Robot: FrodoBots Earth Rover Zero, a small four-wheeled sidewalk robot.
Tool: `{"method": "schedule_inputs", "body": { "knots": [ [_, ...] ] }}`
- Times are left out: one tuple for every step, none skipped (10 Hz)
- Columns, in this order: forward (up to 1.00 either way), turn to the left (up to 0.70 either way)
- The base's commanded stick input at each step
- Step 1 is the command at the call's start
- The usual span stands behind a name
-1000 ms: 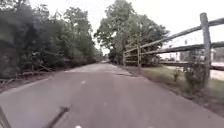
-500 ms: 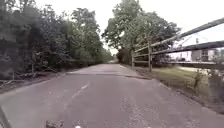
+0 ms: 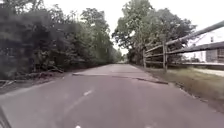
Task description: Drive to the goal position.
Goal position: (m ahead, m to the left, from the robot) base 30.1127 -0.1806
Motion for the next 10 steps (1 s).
{"method": "schedule_inputs", "body": {
  "knots": [
    [1.00, -0.07],
    [1.00, -0.07],
    [1.00, -0.07],
    [1.00, -0.07],
    [1.00, -0.07],
    [1.00, -0.07],
    [1.00, -0.07],
    [1.00, -0.08],
    [1.00, -0.08],
    [1.00, -0.08]
  ]
}}
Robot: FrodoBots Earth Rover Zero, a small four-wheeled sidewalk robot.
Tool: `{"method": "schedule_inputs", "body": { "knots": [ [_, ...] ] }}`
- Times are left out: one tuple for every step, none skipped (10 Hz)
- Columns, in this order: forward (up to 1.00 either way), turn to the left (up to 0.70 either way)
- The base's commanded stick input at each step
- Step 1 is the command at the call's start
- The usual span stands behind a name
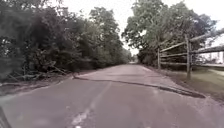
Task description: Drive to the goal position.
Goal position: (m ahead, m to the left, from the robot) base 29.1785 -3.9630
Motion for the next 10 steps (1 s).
{"method": "schedule_inputs", "body": {
  "knots": [
    [1.00, -0.08],
    [1.00, -0.08],
    [1.00, -0.08],
    [1.00, -0.08],
    [1.00, -0.08],
    [1.00, -0.08],
    [1.00, -0.08],
    [1.00, -0.08],
    [1.00, -0.08],
    [1.00, -0.08]
  ]
}}
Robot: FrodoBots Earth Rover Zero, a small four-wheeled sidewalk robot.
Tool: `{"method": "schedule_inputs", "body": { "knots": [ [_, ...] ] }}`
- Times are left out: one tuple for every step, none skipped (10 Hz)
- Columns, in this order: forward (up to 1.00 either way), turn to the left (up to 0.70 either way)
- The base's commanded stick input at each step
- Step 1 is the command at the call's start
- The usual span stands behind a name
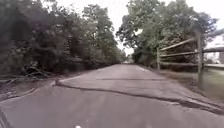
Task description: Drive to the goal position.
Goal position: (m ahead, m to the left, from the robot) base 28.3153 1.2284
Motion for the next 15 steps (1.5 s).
{"method": "schedule_inputs", "body": {
  "knots": [
    [1.00, -0.08],
    [1.00, -0.08],
    [1.00, -0.08],
    [1.00, -0.08],
    [1.00, -0.08],
    [1.00, -0.08],
    [1.00, -0.08],
    [1.00, -0.08],
    [1.00, -0.08],
    [1.00, -0.08],
    [1.00, -0.08],
    [1.00, -0.08],
    [1.00, -0.08],
    [1.00, -0.08],
    [1.00, -0.08]
  ]
}}
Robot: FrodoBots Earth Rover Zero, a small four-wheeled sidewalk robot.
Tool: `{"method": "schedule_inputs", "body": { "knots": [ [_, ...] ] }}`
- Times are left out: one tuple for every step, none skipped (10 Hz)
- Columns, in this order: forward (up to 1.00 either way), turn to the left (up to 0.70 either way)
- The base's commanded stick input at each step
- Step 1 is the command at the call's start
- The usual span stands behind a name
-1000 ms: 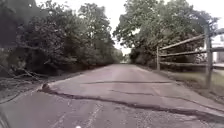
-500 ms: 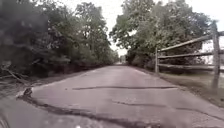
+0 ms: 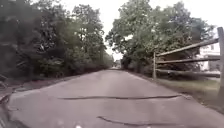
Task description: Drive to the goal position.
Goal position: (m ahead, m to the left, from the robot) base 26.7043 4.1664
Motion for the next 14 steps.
{"method": "schedule_inputs", "body": {
  "knots": [
    [1.00, -0.08],
    [1.00, -0.08],
    [1.00, -0.08],
    [1.00, -0.08],
    [1.00, -0.08],
    [1.00, -0.07],
    [1.00, -0.07],
    [1.00, -0.07],
    [1.00, -0.06],
    [1.00, -0.06],
    [1.00, -0.06],
    [1.00, -0.05],
    [1.00, -0.05],
    [1.00, -0.06]
  ]
}}
